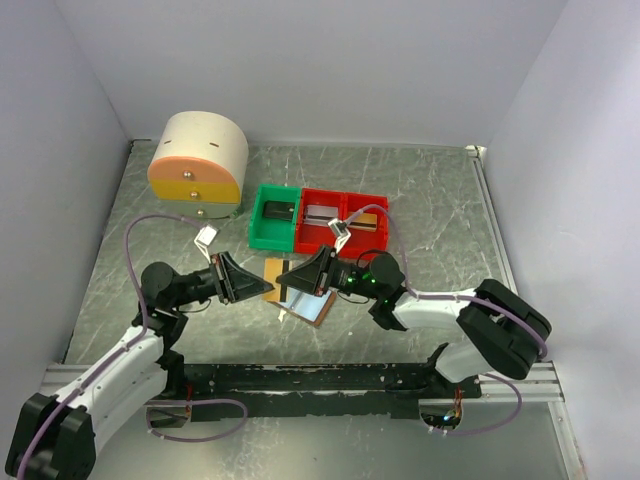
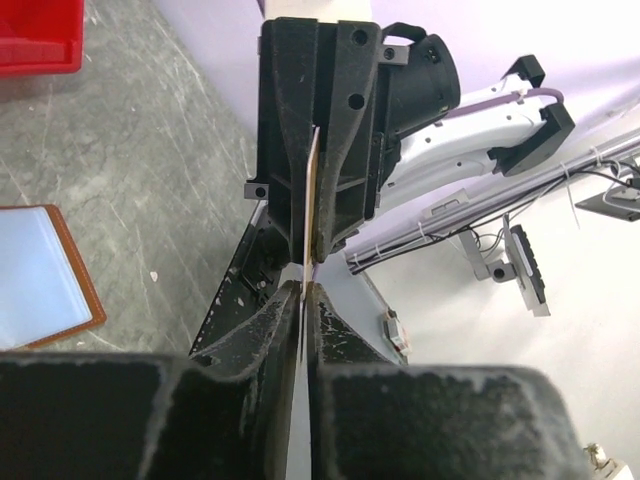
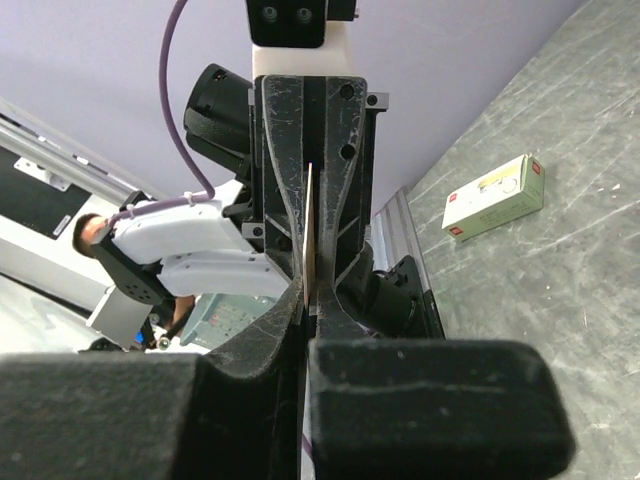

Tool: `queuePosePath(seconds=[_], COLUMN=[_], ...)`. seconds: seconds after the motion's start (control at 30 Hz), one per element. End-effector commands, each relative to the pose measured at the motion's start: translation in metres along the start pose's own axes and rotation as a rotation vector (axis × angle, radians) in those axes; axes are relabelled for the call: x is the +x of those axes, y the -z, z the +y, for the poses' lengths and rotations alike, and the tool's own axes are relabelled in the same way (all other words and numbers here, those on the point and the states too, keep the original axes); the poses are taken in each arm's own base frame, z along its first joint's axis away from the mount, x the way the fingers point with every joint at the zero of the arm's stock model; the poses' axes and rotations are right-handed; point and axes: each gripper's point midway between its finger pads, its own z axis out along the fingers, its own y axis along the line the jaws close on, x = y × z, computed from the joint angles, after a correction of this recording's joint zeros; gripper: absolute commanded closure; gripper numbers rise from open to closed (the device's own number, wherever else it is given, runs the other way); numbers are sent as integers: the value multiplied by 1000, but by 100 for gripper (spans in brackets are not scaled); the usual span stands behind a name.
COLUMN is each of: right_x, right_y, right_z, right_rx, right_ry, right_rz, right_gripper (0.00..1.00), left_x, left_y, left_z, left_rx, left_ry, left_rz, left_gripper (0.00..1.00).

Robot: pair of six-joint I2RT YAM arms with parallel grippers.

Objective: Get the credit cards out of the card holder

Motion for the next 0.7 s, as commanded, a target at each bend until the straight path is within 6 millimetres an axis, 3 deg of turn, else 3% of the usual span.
queuePosePath(seconds=[0.0,0.13,0.43,0.67], right_x=[-8,-9,-15,-37], right_y=[-1,0,10,42], right_z=[10,9,-13,-55], right_rx=[-8,14,181,507], right_ry=[43,54,104,182], right_rz=[-19,-19,-35,-127], right_gripper=[100,100,100,100], left_x=[-1,-4,-27,-56], left_y=[0,1,19,47], left_z=[6,13,39,52], left_rx=[-41,-106,-455,-731], left_ry=[-16,-40,-163,-230], left_rz=[-10,-13,9,-60], left_gripper=[76,47,1,0])
